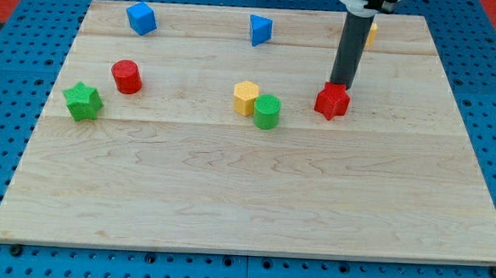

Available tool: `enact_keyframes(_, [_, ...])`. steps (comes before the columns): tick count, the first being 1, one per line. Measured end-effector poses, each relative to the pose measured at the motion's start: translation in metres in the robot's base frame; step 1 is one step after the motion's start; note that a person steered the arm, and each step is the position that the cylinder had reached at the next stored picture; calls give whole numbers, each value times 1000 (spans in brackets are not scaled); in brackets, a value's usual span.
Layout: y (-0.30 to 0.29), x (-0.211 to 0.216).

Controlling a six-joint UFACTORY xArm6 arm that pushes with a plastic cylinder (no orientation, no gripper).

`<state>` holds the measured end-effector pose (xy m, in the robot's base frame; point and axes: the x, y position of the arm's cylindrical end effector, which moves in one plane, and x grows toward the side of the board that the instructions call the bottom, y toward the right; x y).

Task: Separate the yellow hexagon and the green circle

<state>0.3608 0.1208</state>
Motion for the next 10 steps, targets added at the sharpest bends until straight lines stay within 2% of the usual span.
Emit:
enact_keyframes(1, [-43,-2])
enact_keyframes(2, [-8,37])
enact_keyframes(3, [45,43])
enact_keyframes(5, [-3,-6])
enact_keyframes(6, [-15,-11])
enact_keyframes(9, [-20,-11])
enact_keyframes(10, [-20,21])
